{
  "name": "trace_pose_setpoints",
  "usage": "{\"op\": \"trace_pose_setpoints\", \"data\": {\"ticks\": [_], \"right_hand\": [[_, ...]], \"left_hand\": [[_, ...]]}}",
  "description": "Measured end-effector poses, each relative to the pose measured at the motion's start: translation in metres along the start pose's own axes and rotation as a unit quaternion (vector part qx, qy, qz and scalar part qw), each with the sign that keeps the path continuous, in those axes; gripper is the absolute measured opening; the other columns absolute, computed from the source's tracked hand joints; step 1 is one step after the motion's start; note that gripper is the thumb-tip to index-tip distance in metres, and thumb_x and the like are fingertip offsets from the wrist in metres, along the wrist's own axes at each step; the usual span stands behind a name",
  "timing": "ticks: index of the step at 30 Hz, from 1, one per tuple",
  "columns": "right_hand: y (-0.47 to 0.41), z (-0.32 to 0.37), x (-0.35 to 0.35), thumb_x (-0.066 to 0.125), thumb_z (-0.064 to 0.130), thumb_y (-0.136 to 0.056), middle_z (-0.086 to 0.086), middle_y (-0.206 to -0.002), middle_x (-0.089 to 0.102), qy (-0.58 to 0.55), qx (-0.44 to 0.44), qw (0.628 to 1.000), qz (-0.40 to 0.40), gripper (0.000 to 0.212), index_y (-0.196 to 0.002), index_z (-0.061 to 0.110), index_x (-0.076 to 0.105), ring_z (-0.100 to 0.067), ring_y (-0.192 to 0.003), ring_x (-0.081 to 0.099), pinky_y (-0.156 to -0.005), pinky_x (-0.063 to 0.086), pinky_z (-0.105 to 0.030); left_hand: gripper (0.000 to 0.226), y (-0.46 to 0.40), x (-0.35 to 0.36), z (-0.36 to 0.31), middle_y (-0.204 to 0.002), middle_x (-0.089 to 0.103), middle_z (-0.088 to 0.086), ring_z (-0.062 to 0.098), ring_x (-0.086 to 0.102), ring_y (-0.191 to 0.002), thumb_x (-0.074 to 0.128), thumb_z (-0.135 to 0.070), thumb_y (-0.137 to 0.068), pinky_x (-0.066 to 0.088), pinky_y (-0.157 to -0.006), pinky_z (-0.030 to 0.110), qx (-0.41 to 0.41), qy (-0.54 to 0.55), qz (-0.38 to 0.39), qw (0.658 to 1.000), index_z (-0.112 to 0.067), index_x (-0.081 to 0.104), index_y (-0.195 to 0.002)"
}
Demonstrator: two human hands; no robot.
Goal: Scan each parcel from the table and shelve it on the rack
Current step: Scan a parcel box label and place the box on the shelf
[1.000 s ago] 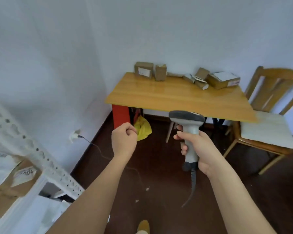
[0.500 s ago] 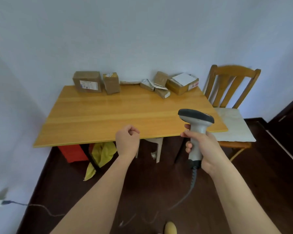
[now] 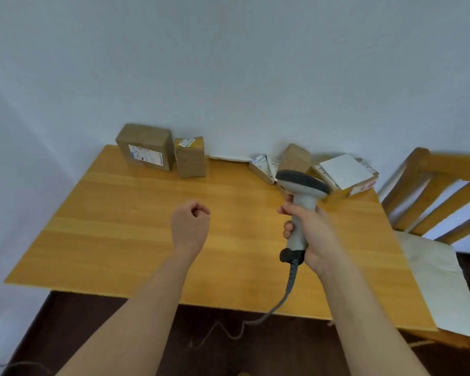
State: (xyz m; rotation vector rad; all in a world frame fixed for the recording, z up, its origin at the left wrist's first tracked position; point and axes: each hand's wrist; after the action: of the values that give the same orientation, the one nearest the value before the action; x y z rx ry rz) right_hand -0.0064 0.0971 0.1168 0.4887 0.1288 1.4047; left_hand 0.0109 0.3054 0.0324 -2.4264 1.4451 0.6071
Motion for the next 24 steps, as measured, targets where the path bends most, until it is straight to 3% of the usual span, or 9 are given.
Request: {"op": "trace_pose_setpoints", "data": {"ticks": [3,7,12,14,17,20,24], "right_hand": [[-0.053,0.007,0.031,0.064,0.006,-0.091,-0.005,-0.08,0.066,0.013,0.002,1.0,0.015,0.027,-0.118,0.009,0.061,-0.012,-0.049,0.046,-0.047,0.042,-0.026],[-0.119,0.0,0.067,0.064,0.006,-0.091,-0.007,-0.083,0.067,0.042,0.038,0.998,0.021,0.025,-0.116,0.01,0.061,-0.012,-0.049,0.046,-0.047,0.042,-0.025],[-0.184,-0.004,0.107,0.064,0.007,-0.091,-0.008,-0.088,0.067,0.066,0.08,0.994,0.027,0.026,-0.116,0.013,0.062,-0.012,-0.049,0.046,-0.049,0.043,-0.025],[-0.207,-0.007,0.119,0.065,0.007,-0.089,-0.008,-0.088,0.068,0.082,0.088,0.992,0.037,0.028,-0.116,0.015,0.062,-0.012,-0.05,0.047,-0.051,0.043,-0.026],[-0.236,-0.015,0.131,0.067,0.008,-0.088,-0.007,-0.089,0.069,0.097,0.102,0.989,0.041,0.029,-0.115,0.018,0.063,-0.011,-0.051,0.048,-0.055,0.044,-0.027],[-0.254,-0.024,0.137,0.067,0.011,-0.089,-0.006,-0.089,0.07,0.104,0.114,0.987,0.048,0.029,-0.116,0.019,0.063,-0.012,-0.052,0.049,-0.057,0.045,-0.029],[-0.266,-0.032,0.139,0.067,0.012,-0.09,-0.004,-0.087,0.07,0.115,0.133,0.983,0.054,0.028,-0.116,0.02,0.063,-0.012,-0.052,0.049,-0.058,0.045,-0.03]], "left_hand": [[0.028,-0.056,0.003,0.01,-0.073,0.062,0.008,0.025,0.053,-0.067,0.043,0.006,-0.086,0.037,-0.058,0.029,-0.001,-0.024,-0.019,1.0,-0.01,0.062,-0.071],[0.02,-0.14,0.021,0.028,-0.102,0.058,0.004,0.021,0.056,-0.09,0.051,0.003,-0.089,0.04,-0.073,0.026,-0.002,-0.067,-0.017,0.998,-0.011,0.061,-0.1],[0.052,-0.229,0.051,0.034,-0.142,0.036,0.0,0.02,0.058,-0.103,0.053,-0.004,-0.09,0.049,-0.082,0.028,-0.012,-0.076,0.048,0.996,-0.016,0.043,-0.139],[0.063,-0.258,0.062,0.037,-0.154,0.024,-0.003,0.023,0.049,-0.126,0.054,-0.004,-0.09,0.045,-0.099,0.027,0.004,-0.094,0.06,0.994,-0.014,0.033,-0.148],[0.071,-0.289,0.075,0.043,-0.162,0.013,-0.001,0.017,0.025,-0.144,0.053,-0.002,-0.091,0.029,-0.098,0.018,-0.006,-0.138,0.087,0.987,-0.013,0.022,-0.154],[0.078,-0.299,0.081,0.058,-0.164,0.006,-0.005,0.014,0.018,-0.147,0.057,-0.003,-0.091,0.033,-0.102,0.021,-0.002,-0.171,0.119,0.978,-0.015,0.016,-0.156],[0.068,-0.276,0.079,0.075,-0.158,0.019,-0.004,0.003,0.039,-0.122,0.056,0.003,-0.088,0.044,-0.089,0.019,0.044,-0.165,0.086,0.982,-0.012,0.033,-0.149]]}}
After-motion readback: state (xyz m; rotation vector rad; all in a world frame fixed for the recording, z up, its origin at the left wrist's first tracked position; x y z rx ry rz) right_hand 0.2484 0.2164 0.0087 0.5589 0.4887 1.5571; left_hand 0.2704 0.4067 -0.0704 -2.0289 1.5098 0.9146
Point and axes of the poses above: each hand's wrist, its own y-axis away from the middle knuckle, its own x-axis out of the palm, z = x × y
